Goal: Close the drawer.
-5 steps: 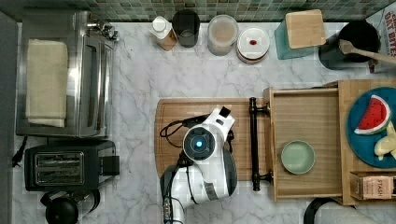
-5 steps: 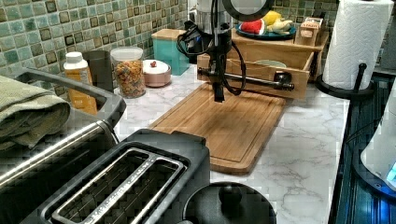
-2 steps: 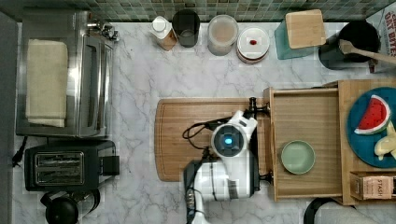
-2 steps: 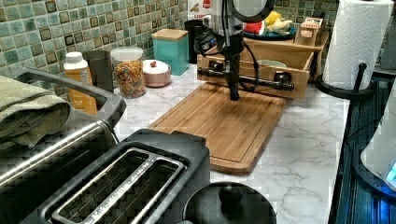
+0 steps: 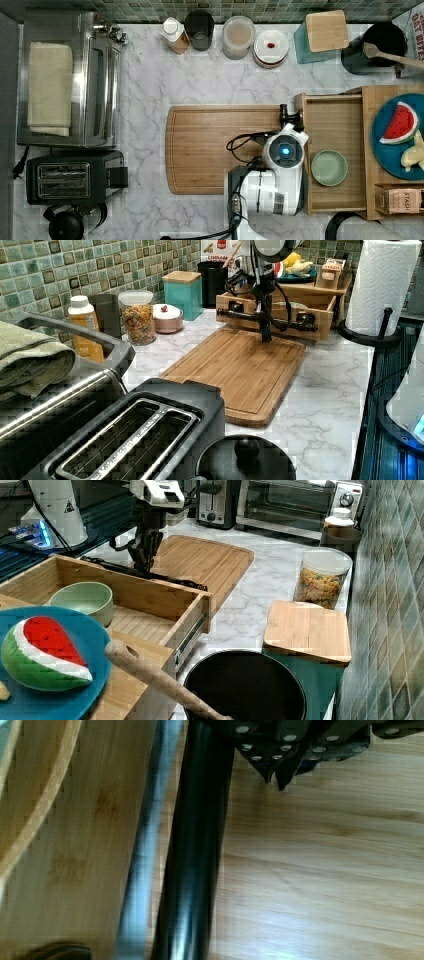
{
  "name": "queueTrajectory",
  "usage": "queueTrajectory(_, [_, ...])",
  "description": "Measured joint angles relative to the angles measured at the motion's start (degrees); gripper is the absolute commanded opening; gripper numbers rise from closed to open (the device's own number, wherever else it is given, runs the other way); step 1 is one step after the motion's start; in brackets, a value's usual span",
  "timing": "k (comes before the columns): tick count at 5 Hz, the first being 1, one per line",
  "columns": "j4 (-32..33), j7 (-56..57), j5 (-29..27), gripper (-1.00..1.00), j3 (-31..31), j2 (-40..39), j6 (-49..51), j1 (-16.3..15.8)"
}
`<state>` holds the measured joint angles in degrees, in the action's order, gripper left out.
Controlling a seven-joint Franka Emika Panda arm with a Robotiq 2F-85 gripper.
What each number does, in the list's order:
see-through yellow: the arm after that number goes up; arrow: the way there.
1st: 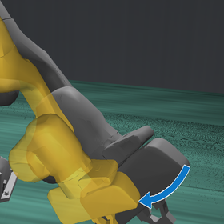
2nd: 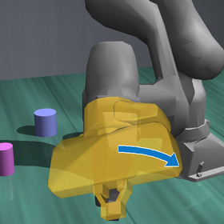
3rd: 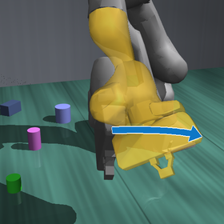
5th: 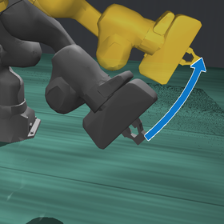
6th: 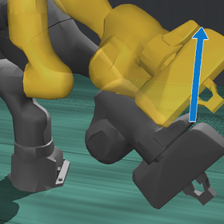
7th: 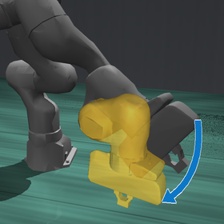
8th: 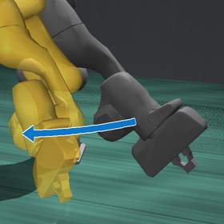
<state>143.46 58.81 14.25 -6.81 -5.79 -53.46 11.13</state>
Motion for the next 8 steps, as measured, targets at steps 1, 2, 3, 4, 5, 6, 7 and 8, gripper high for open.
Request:
queueTrajectory(1, [-0.11,5.88,-0.09,-1.0,-0.72,0.09,-1.09,2.32])
queueTrajectory(2, [-0.22,12.81,-1.2,-1.0,-0.78,-0.08,-2.69,4.99])
queueTrajectory(3, [-1.34,17.23,-6.08,-1.0,-1.46,-0.47,-3.25,6.75])
queueTrajectory(4, [-4.59,22.6,-11.1,-1.0,-2.51,-2.25,-2.8,8.11])
queueTrajectory(5, [-11.3,27.98,-12.49,-1.0,-2.66,-5.74,3.53,10.81])
queueTrajectory(6, [-17.46,30.44,-12.65,-1.0,-4.78,-9.22,5.74,11.77])
queueTrajectory(7, [-21.15,31.39,-14.21,-1.0,-6.15,-11.82,6.88,12.46])
queueTrajectory(8, [-22.05,31.45,-15.44,-1.0,-6.27,-12.27,8.17,12.5])
